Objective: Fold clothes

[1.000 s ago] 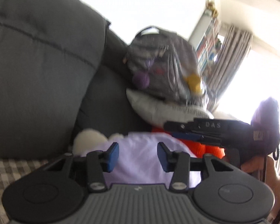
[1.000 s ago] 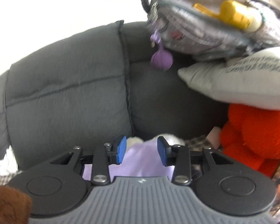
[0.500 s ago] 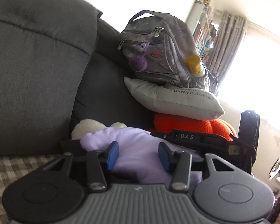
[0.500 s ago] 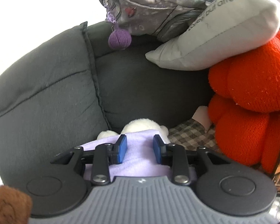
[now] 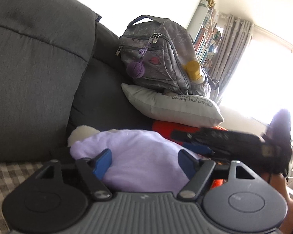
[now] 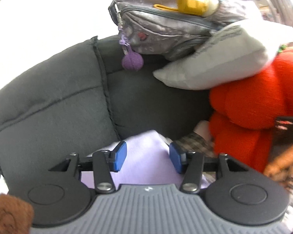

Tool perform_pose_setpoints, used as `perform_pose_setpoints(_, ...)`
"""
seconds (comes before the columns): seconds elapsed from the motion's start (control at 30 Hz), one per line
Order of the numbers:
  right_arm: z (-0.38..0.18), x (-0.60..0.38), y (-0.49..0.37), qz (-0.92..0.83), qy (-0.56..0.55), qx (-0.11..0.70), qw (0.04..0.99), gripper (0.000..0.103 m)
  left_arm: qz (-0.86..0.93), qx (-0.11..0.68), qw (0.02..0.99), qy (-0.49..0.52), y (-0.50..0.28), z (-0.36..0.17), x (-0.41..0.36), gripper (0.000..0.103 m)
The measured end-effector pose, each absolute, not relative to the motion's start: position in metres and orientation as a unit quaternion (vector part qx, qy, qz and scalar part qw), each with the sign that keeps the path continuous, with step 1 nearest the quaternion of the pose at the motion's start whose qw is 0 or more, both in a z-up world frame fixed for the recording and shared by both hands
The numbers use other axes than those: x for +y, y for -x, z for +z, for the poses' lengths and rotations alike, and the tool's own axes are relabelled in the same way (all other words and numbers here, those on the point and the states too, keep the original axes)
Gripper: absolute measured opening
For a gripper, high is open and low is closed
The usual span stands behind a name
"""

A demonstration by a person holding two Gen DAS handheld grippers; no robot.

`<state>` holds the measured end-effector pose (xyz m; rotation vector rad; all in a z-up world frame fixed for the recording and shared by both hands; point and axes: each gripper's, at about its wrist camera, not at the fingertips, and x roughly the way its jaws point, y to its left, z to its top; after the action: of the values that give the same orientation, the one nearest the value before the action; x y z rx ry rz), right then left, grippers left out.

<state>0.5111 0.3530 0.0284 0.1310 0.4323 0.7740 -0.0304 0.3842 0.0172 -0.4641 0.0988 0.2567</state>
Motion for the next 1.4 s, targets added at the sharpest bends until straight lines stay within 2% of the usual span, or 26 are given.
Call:
perform_pose_setpoints(0.07, 0.026, 0.339, -0.492, 0.360, -0.058, 0.201, 0.909, 0.054, 0.128, 0.055, 0.964, 0.228, 0.033, 0.022, 0.379, 0.080)
perform_pose_setpoints(0.13, 0.024, 0.325, -0.476, 0.352, -0.062, 0.196, 0.913, 0.063, 0.130, 0.056, 0.965, 0.221, 0.037, 0.027, 0.372, 0.085)
perform_pose_setpoints(0.2, 0.022, 0.311, -0.465, 0.344, -0.071, 0.200, 0.914, 0.064, 0.131, 0.058, 0.966, 0.214, 0.040, 0.032, 0.364, 0.091)
perform_pose_setpoints(0.37, 0.017, 0.277, -0.452, 0.314, -0.102, 0.279, 0.902, 0.067, 0.163, 0.078, 0.968, 0.172, 0.047, 0.044, 0.328, 0.098)
perform_pose_setpoints(0.4, 0.014, 0.270, -0.448, 0.311, -0.108, 0.289, 0.899, 0.069, 0.166, 0.080, 0.968, 0.172, 0.048, 0.045, 0.320, 0.102)
perform_pose_setpoints(0.5, 0.002, 0.255, -0.440, 0.316, -0.105, 0.304, 0.893, 0.081, 0.171, 0.086, 0.965, 0.178, 0.052, 0.047, 0.295, 0.103)
perform_pose_setpoints(0.63, -0.004, 0.254, -0.436, 0.302, -0.020, 0.334, 0.893, 0.087, 0.215, 0.101, 0.958, 0.159, 0.054, 0.047, 0.252, 0.103)
perform_pose_setpoints(0.67, -0.003, 0.254, -0.431, 0.290, 0.005, 0.332, 0.898, 0.091, 0.229, 0.112, 0.956, 0.144, 0.053, 0.048, 0.240, 0.103)
perform_pose_setpoints(0.7, -0.002, 0.254, -0.427, 0.292, 0.022, 0.327, 0.898, 0.100, 0.242, 0.123, 0.953, 0.134, 0.052, 0.048, 0.230, 0.103)
perform_pose_setpoints(0.73, -0.001, 0.254, -0.424, 0.296, 0.039, 0.323, 0.898, 0.103, 0.250, 0.133, 0.949, 0.142, 0.053, 0.046, 0.226, 0.103)
perform_pose_setpoints(1.07, -0.013, 0.264, -0.414, 0.330, 0.105, 0.353, 0.869, 0.103, 0.301, 0.270, 0.875, 0.266, 0.039, 0.017, 0.245, 0.103)
perform_pose_setpoints(1.27, -0.023, 0.265, -0.421, 0.322, 0.097, 0.373, 0.865, 0.103, 0.335, 0.335, 0.841, 0.261, 0.021, -0.003, 0.255, 0.103)
perform_pose_setpoints(1.4, -0.026, 0.268, -0.422, 0.319, 0.102, 0.376, 0.864, 0.103, 0.343, 0.345, 0.836, 0.253, 0.017, -0.008, 0.258, 0.103)
